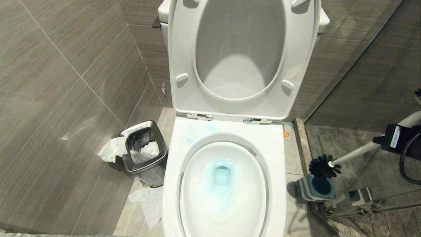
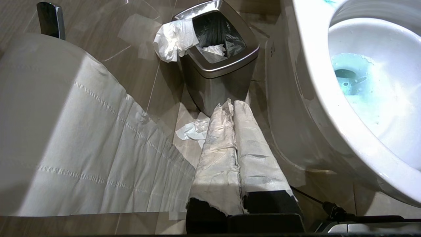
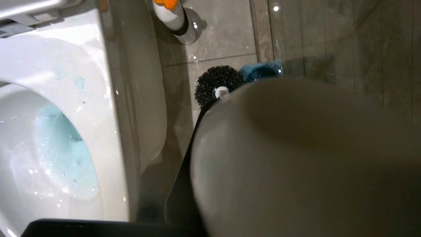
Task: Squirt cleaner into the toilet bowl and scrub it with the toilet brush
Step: Put the toilet brush back
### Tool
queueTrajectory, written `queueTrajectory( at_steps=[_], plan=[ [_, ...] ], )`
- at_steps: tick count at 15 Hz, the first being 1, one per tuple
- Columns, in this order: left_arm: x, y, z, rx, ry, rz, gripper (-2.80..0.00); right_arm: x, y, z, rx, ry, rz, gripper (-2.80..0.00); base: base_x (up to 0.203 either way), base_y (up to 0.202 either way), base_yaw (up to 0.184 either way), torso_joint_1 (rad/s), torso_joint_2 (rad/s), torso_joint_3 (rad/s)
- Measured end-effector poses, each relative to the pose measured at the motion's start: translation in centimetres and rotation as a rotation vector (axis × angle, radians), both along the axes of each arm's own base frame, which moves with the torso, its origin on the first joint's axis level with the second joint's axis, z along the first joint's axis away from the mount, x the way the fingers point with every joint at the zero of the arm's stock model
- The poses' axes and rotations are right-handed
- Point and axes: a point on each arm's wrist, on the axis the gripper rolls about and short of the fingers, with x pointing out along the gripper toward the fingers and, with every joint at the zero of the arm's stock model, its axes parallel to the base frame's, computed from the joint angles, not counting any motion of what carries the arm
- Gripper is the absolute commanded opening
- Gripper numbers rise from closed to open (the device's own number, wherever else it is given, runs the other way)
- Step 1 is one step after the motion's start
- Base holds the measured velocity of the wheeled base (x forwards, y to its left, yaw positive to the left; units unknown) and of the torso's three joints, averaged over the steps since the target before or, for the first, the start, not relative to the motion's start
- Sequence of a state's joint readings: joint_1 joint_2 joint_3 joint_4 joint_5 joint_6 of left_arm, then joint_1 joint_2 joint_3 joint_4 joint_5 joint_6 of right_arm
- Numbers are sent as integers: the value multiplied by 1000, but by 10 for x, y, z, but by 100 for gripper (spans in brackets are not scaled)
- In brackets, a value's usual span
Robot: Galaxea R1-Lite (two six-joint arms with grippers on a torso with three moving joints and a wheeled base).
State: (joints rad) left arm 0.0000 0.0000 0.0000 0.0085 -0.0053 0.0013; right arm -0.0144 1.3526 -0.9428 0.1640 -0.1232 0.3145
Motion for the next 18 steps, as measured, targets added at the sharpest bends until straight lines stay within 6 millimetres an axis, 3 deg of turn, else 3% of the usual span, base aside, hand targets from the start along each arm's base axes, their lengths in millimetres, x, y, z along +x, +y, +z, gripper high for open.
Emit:
queueTrajectory(
  at_steps=[8, 18],
  plan=[
    [0, 0, 0, 1, 0, 0, -280, -5, -7, -23, 18, -51, -18, -280, 0, 0, 0, 0, 0, 0],
    [0, 0, 0, 1, 0, -1, -280, 1, -43, -67, 39, -14, -132, -280, 0, 0, 0, 0, 0, 0]
  ],
)
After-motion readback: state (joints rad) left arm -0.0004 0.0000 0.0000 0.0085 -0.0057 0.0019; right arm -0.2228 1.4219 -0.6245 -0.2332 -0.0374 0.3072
